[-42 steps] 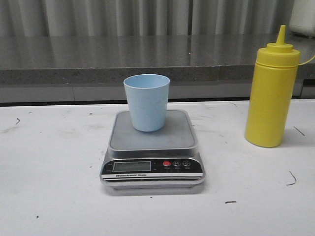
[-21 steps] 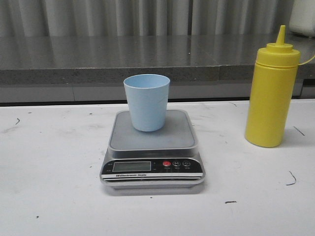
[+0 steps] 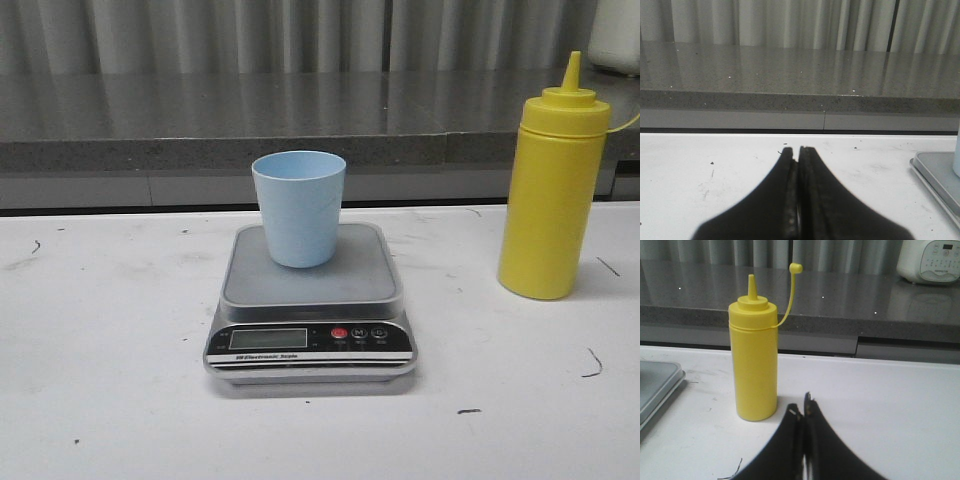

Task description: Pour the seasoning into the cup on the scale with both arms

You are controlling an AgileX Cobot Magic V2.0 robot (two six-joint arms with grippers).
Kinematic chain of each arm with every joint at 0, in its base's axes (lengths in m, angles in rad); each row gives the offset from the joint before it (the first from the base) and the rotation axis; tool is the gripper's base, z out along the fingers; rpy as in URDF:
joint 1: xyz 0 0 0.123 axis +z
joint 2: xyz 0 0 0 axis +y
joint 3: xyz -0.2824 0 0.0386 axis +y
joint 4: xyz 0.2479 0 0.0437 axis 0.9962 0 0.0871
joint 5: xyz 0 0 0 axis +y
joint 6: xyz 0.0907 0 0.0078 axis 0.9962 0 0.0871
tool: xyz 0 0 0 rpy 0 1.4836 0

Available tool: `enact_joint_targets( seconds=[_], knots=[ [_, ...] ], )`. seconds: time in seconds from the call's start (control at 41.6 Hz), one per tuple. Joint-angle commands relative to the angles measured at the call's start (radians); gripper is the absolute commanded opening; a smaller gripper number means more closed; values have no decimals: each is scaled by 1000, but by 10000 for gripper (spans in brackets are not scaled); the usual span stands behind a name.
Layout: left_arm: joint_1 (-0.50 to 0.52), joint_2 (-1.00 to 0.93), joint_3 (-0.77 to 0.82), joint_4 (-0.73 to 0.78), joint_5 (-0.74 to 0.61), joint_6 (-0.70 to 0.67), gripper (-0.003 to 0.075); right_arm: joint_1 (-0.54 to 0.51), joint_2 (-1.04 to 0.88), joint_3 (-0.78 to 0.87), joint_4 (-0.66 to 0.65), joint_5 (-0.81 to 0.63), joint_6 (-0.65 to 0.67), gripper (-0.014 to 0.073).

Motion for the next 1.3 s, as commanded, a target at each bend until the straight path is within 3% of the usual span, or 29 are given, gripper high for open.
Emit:
enact_joint_targets(
  seconds=[0.0, 0.216, 1.275],
  knots=[
    [-2, -17, 22, -9, -93, -2, -20, -7, -15, -6, 22, -108, -10, -122],
    [-2, -17, 22, -9, -93, -2, -20, -7, -16, -5, 128, -87, -122, -122],
    [-2, -15, 22, -9, -93, -2, -20, -35, -15, -5, 129, -94, -93, -122]
  ],
)
